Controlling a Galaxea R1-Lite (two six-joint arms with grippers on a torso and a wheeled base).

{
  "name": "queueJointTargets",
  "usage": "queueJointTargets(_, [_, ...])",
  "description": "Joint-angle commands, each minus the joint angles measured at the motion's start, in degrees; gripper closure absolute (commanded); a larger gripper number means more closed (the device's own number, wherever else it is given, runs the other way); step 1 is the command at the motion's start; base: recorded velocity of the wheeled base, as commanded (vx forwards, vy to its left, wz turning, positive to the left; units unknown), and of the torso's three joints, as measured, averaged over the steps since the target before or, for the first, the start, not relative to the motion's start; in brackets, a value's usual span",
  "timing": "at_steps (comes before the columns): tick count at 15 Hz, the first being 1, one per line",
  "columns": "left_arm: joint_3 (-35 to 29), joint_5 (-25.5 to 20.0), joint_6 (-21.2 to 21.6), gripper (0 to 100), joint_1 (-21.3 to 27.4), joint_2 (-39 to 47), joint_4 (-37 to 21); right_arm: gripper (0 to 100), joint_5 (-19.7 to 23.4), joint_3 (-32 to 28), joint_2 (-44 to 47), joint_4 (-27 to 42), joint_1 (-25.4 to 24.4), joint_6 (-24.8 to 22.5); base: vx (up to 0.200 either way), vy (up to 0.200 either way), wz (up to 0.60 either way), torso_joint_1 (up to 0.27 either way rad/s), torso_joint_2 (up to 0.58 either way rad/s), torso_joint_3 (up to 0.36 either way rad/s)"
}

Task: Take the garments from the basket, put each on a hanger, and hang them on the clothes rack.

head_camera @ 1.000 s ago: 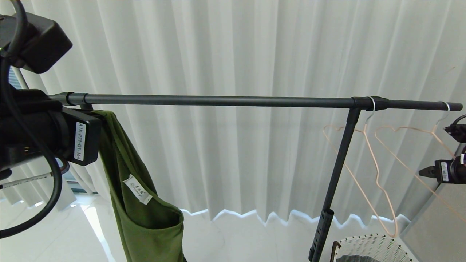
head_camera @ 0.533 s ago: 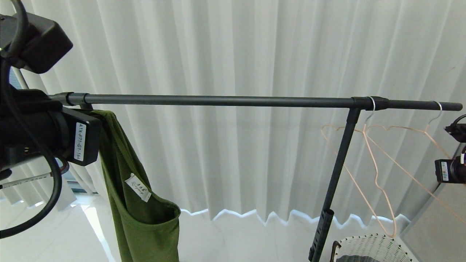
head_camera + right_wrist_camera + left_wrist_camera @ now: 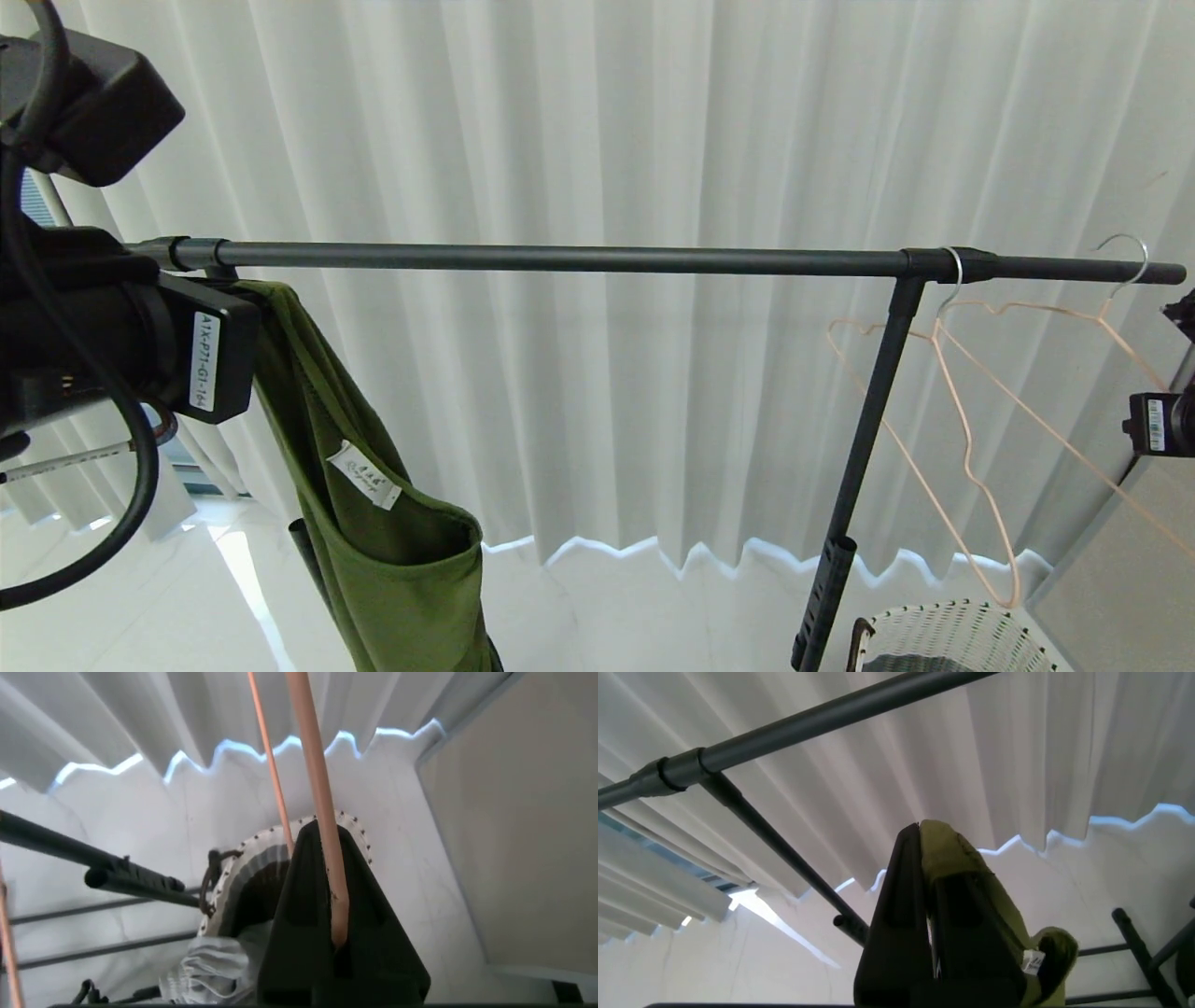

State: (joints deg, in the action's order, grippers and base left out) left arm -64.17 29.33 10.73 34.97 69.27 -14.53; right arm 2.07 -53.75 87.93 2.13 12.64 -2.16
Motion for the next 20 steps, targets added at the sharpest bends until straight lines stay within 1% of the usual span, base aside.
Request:
queueJointTargets(1, [0.1, 0.02, -0.01, 100, 0.01, -0.01, 0.47, 100, 0.12, 0.49, -3.38, 0.06, -0.07, -0.04, 0.0, 0.0, 0.0, 0.0, 0.0, 0.0])
queueJointTargets(4, [0.1, 0.02, -0.01, 100, -0.08, -0.01, 0.73, 100, 0.12, 1.63, -7.69, 0.59, 0.01, -0.13, 0.0, 0.0, 0.0, 0.0, 0.0, 0.0])
queueJointTargets(8, [0.1, 0.02, -0.01, 100, -0.08, -0.01, 0.73, 100, -0.05, 6.99, -14.72, 0.77, -0.07, -0.48, 0.0, 0.0, 0.0, 0.0, 0.0, 0.0])
queueJointTargets(9, [0.1, 0.11, -0.01, 100, -0.08, -0.01, 0.73, 100, -0.14, 8.66, -17.35, 2.26, -0.07, -0.57, 0.0, 0.0, 0.0, 0.0, 0.0, 0.0])
queueJointTargets(11, [0.1, 0.2, 0.08, 100, -0.35, -0.01, 0.73, 100, -0.31, 10.07, -20.34, 5.6, -0.07, -0.65, 0.0, 0.0, 0.0, 0.0, 0.0, 0.0])
queueJointTargets(13, [0.1, 1.08, -0.01, 100, -0.35, -0.01, 0.73, 100, -0.49, 10.77, -21.75, 7.45, -0.07, -0.65, -0.2, 0.0, 0.0, 0.005, 0.0, 0.005])
queueJointTargets(20, [0.19, 1.08, -0.01, 100, -0.35, 0.08, 0.73, 100, -0.75, 10.95, -21.92, 8.94, -0.16, -0.92, -0.2, 0.0, 0.0, 0.0, 0.0, 0.004])
